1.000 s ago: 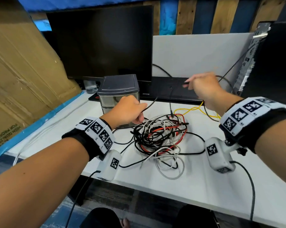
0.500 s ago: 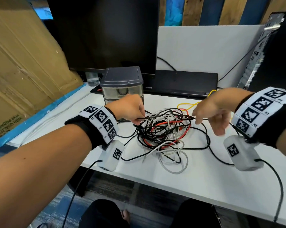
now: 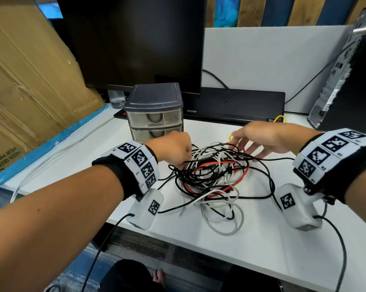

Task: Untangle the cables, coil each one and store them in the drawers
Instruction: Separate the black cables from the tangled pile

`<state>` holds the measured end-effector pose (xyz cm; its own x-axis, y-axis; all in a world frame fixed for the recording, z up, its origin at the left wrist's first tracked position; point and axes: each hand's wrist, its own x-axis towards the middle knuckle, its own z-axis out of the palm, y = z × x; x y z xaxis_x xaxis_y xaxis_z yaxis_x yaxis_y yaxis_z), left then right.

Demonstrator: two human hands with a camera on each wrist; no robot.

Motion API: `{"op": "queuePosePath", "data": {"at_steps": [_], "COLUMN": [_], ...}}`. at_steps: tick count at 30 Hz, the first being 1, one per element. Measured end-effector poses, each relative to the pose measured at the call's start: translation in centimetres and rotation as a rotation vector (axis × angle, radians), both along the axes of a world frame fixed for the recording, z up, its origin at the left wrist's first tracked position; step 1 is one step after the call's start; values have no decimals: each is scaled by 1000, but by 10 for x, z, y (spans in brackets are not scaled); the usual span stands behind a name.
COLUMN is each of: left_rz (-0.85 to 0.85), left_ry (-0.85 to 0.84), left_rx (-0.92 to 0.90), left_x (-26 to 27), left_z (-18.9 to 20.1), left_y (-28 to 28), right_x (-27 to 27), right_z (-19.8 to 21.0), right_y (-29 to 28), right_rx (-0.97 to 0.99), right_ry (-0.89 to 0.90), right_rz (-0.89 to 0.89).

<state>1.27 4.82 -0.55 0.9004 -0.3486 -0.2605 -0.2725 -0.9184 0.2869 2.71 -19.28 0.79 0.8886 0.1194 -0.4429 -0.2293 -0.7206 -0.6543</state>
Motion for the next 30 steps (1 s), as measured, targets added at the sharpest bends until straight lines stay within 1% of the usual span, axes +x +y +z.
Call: {"op": "queuePosePath", "data": {"at_steps": [1, 5, 7, 10, 13, 14, 16, 19, 23, 25, 27, 28, 29, 30], "left_rz": [-2, 41, 34, -2, -16, -6, 21, 95, 269, 318, 337, 347, 349, 335], "left_ry": [9, 7, 27, 74, -9, -40, -66, -82, -223, -263, -282, -276, -276, -286], "left_rx": [-14, -106, -145, -138, -95, -107, -177, -315, -575, -658, -718, -747, -758, -745], "left_x": [2, 7, 9, 10, 12, 13, 12, 5, -1, -3, -5, -6, -7, -9], "left_z": [-1, -4, -6, -1, 19, 29, 45, 56, 65, 74, 82, 85, 88, 89], "left_y": [-1, -6, -6, 0, 7, 9, 10, 6, 1, 0, 0, 0, 2, 3], "right_x": [1, 7, 11, 14, 16, 17, 15, 17, 15, 11, 7, 5, 1, -3], "right_z": [0, -7, -8, -7, -8, -9, -8, -10, -14, -7, 8, 17, 27, 36], "right_y": [-1, 6, 10, 13, 15, 16, 19, 20, 32, 37, 41, 41, 43, 43], "right_rx": [1, -105, -133, -198, -294, -321, -354, -421, -675, -726, -652, -543, -385, -203], "right_ry": [12, 44, 50, 43, 35, 23, 2, -21, -115, -161, -254, -317, -361, -361], "right_rz": [11, 125, 160, 198, 259, 272, 285, 332, 493, 514, 466, 418, 358, 304]}}
